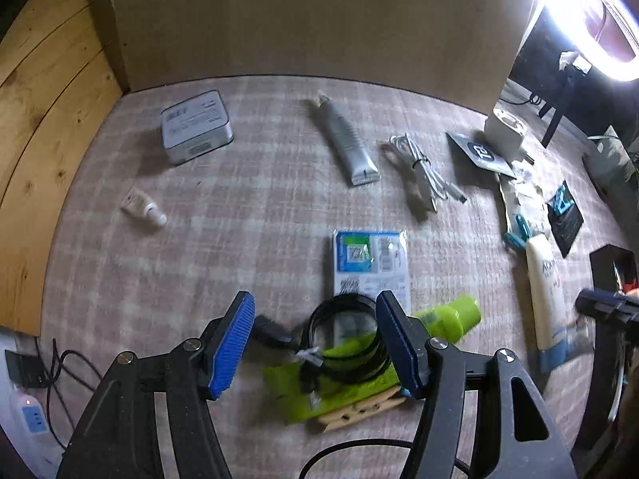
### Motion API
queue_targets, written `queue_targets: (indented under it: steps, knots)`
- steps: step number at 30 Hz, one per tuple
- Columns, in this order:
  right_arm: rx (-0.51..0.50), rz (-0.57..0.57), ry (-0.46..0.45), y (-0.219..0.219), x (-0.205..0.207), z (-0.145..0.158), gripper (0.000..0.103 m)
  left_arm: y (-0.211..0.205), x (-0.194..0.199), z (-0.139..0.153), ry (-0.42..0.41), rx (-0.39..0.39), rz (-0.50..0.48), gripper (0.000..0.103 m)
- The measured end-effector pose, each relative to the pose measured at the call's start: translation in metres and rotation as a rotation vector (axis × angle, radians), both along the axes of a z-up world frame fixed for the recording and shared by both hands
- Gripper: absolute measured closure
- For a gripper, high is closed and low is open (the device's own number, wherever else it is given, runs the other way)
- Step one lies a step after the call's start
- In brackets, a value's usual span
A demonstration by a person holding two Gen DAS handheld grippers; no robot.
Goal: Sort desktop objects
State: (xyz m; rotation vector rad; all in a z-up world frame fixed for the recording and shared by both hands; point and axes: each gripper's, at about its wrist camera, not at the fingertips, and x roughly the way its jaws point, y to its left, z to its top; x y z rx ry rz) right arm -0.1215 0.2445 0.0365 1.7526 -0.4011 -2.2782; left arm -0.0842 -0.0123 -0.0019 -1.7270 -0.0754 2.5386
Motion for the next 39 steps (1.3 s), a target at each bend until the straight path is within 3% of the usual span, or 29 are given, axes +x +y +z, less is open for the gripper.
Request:
queue_targets:
  steps: [2,5,11,14,17,25,35,39]
  knots:
    - [-0.055,0.022,-0.012,0.015,0.011,0.004,0.063,-0.004,-0.006,-0.001,-0.017,0.002,-0.012,0.043]
    - [-0.081,0.058,-0.040,0.002,0.034,0.013,0.063,0.006,-0.006,-0.014,-0.042,0.021,-0.003,0.045]
    - [-0.100,0.110,-0.090,-0.017,0.055,-0.008,0.064,0.002,0.032,0.000,-0.048,0.083,0.011,0.045]
    - [-0.119,0.125,-0.108,-0.031,0.050,-0.009,0.064,-0.007,0.029,0.001,-0.047,0.063,0.047,0.045]
    - [-0.129,0.152,-0.113,-0.056,0.039,-0.015,0.064,-0.015,0.017,0.004,-0.043,0.095,0.080,0.045]
    - [-0.153,0.190,-0.183,-0.089,0.027,-0.034,0.064,-0.007,-0.003,0.001,-0.065,0.091,0.048,0.047]
    - [-0.167,0.078,-0.182,-0.087,-0.013,-0.055,0.069,0.012,0.017,0.003,-0.088,0.184,-0.056,0.049]
    - [-0.162,0.055,-0.155,-0.080,-0.014,-0.049,0.069,0.009,0.009,-0.009,-0.096,0.128,-0.026,0.048]
